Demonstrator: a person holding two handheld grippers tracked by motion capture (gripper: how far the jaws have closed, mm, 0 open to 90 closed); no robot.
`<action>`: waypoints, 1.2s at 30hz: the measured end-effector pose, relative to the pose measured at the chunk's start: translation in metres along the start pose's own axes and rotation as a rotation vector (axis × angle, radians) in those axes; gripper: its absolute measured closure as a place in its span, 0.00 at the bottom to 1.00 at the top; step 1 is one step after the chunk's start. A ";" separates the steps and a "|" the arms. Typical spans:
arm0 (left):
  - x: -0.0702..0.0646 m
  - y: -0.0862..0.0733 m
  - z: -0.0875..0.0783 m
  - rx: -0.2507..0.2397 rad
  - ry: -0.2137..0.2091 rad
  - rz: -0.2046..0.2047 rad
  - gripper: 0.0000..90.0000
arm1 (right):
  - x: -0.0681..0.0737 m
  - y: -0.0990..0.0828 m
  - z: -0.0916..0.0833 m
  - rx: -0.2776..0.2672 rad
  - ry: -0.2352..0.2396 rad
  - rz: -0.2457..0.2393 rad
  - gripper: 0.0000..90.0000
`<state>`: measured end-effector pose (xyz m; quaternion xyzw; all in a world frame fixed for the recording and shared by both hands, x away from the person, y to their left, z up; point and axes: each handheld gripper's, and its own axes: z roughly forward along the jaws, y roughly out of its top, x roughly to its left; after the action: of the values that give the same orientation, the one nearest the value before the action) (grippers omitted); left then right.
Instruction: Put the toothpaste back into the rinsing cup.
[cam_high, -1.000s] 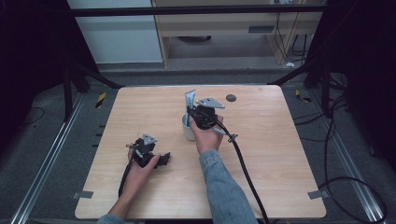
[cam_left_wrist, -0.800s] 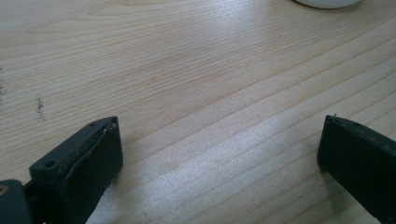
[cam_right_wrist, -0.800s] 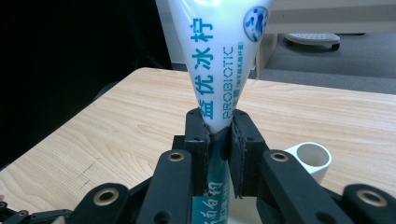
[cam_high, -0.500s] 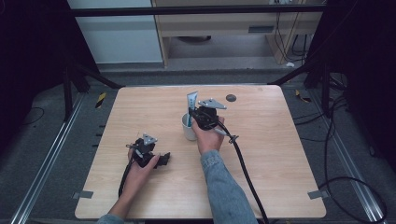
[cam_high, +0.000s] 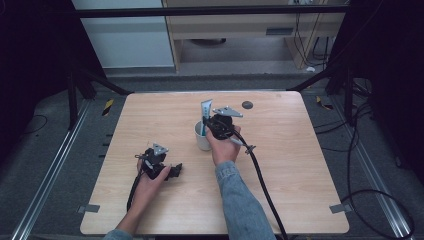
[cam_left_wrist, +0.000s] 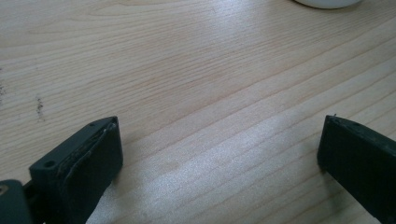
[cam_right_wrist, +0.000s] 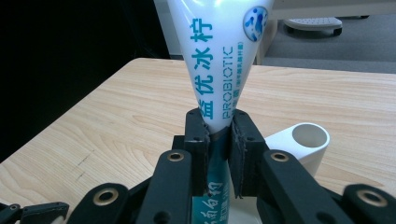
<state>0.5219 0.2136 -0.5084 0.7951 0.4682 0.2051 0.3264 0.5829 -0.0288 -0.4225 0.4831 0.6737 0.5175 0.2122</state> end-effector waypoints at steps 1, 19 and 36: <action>0.000 0.000 0.000 0.000 0.000 0.000 0.00 | 0.000 0.000 0.000 0.001 0.001 0.003 0.88; 0.000 0.000 0.000 0.000 0.000 0.001 0.00 | -0.004 -0.002 0.003 0.013 0.000 0.013 0.88; 0.000 0.000 0.000 0.000 -0.001 0.000 0.00 | -0.016 0.000 0.006 0.021 0.001 0.052 0.86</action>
<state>0.5220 0.2136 -0.5084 0.7953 0.4680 0.2049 0.3262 0.5943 -0.0396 -0.4277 0.5023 0.6665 0.5159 0.1933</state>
